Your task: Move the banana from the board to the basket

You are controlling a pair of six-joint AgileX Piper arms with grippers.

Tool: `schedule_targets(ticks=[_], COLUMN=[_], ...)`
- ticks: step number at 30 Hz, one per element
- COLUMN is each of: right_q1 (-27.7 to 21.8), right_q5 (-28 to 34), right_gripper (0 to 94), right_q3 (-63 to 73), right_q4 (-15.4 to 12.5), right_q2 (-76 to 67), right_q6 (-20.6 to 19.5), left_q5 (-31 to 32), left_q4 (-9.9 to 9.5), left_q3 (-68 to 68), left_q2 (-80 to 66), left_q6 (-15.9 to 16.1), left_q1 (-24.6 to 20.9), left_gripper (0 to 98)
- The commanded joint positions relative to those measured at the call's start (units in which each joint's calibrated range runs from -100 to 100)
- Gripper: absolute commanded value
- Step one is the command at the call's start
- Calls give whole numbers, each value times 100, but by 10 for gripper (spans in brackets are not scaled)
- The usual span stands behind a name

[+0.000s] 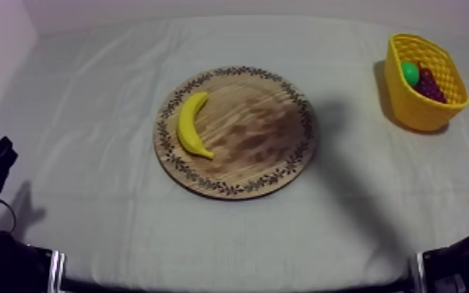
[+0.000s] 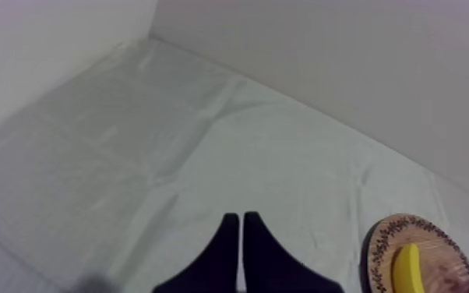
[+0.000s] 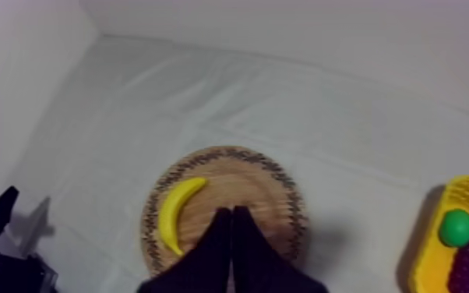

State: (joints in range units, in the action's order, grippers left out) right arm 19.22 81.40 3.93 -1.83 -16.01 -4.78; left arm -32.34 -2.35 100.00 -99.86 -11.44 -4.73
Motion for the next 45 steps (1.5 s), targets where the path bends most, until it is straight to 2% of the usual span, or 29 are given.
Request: schedule_targets(ticks=[1, 7, 17, 27, 36, 40, 45], right_q1=[356, 819, 1243, 1399, 1437, 1479, 1601], right_q5=[1, -18, 103, 506, 659, 666, 628], right_gripper=[2, 2, 14, 13, 37, 113, 423], right_q3=[314, 536, 1030, 1402, 1391, 1335, 1339], right_q4=[38, 112, 293, 512, 600, 598, 652], right_q2=[391, 958, 2002, 2953, 3426, 3458, 3456], right_q6=[-119, -354, -907, -1423, -1636, -1717, -1786], left_q5=[0, 0, 0, 0, 0, 0, 0], left_q4=[-2, -2, -2, -2, -2, -2, -2], left_q3=[0, 0, 0, 0, 0, 0, 0], left_q2=[4, 4, 4, 4, 4, 4, 4], left_q6=[-1, -1, -1, -1, -1, -1, -1], left_q1=[-1, -1, -1, -1, -1, -1, -1], left_gripper=[1, 1, 1, 1, 1, 1, 1])
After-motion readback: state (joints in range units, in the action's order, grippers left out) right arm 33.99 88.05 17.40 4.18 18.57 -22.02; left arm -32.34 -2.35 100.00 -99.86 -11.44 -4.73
